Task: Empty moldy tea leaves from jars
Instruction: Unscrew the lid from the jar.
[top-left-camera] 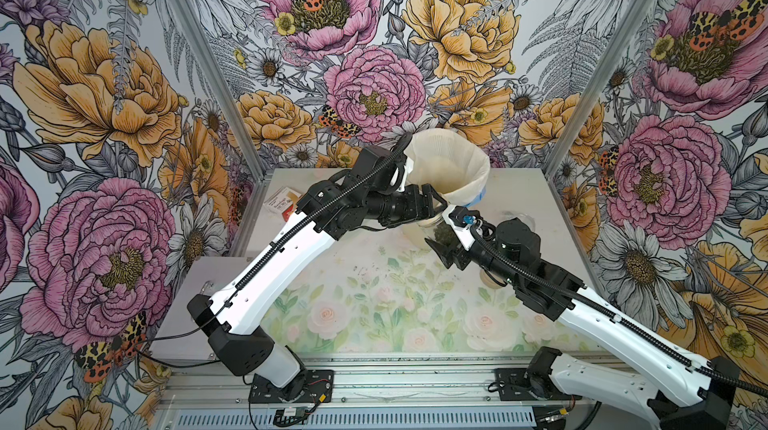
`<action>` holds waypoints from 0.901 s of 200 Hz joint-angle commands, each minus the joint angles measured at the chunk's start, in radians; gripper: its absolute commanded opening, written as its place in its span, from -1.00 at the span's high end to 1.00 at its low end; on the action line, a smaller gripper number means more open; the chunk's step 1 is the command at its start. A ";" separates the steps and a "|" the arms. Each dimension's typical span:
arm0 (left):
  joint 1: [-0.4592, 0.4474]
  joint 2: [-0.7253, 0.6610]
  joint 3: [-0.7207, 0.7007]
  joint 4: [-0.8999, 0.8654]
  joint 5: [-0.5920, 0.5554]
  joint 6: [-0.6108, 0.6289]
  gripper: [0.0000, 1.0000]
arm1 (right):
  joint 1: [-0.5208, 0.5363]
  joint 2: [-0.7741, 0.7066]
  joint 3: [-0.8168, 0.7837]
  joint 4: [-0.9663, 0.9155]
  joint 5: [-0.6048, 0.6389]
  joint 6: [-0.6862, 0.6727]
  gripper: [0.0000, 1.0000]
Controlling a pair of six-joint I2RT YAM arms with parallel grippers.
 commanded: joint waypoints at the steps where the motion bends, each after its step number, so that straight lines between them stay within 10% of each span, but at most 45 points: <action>1: -0.018 -0.018 0.038 -0.111 0.037 -0.025 -0.62 | -0.027 -0.017 0.010 0.130 0.178 0.010 -0.05; 180: 0.018 0.015 0.037 -0.109 0.003 -0.018 -0.62 | -0.030 0.001 -0.014 0.249 0.289 -0.068 -0.03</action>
